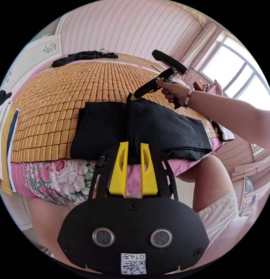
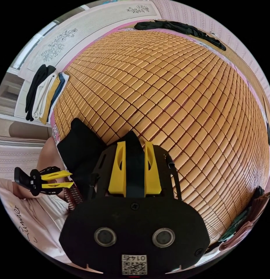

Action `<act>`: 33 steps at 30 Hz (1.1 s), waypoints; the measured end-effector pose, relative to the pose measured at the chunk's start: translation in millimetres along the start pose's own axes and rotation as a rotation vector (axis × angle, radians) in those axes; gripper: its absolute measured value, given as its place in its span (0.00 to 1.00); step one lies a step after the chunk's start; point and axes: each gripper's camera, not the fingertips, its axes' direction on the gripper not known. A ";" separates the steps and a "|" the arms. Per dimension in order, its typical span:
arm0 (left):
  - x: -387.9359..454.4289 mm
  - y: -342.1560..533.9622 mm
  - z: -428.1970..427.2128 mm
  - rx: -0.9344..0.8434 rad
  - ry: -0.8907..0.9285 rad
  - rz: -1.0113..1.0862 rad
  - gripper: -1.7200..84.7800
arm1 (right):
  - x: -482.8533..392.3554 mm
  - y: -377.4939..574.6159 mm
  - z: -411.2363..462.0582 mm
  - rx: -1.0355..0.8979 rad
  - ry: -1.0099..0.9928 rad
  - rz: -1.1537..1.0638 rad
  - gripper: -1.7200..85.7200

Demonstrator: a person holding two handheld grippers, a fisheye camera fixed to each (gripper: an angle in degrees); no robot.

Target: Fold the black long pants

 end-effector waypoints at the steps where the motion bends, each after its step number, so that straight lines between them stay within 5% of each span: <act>1: 2.2 0.9 0.1 0.013 -0.026 0.010 0.11 | -1.1 0.1 1.6 -0.004 -0.004 -0.004 0.09; 10: -8.1 -1.2 18.4 -0.073 0.059 -0.063 0.05 | -8.3 25.4 -21.9 0.076 0.057 -0.072 0.03; 22: -3.0 14.9 -85.7 0.210 0.144 0.025 0.01 | -43.7 51.6 -135.2 0.334 -0.082 -0.263 0.03; 25: -30.7 21.7 -83.6 0.143 0.020 -0.095 0.03 | -69.9 15.8 -117.2 0.294 -0.099 -0.276 0.06; 28: -61.4 31.8 -76.0 0.082 0.097 -0.261 0.06 | -80.0 -12.3 -66.7 0.145 -0.094 -0.239 0.11; 33: -54.3 34.9 -84.4 0.096 0.013 -0.199 0.07 | -57.6 28.7 -55.7 0.168 -0.088 -0.135 0.12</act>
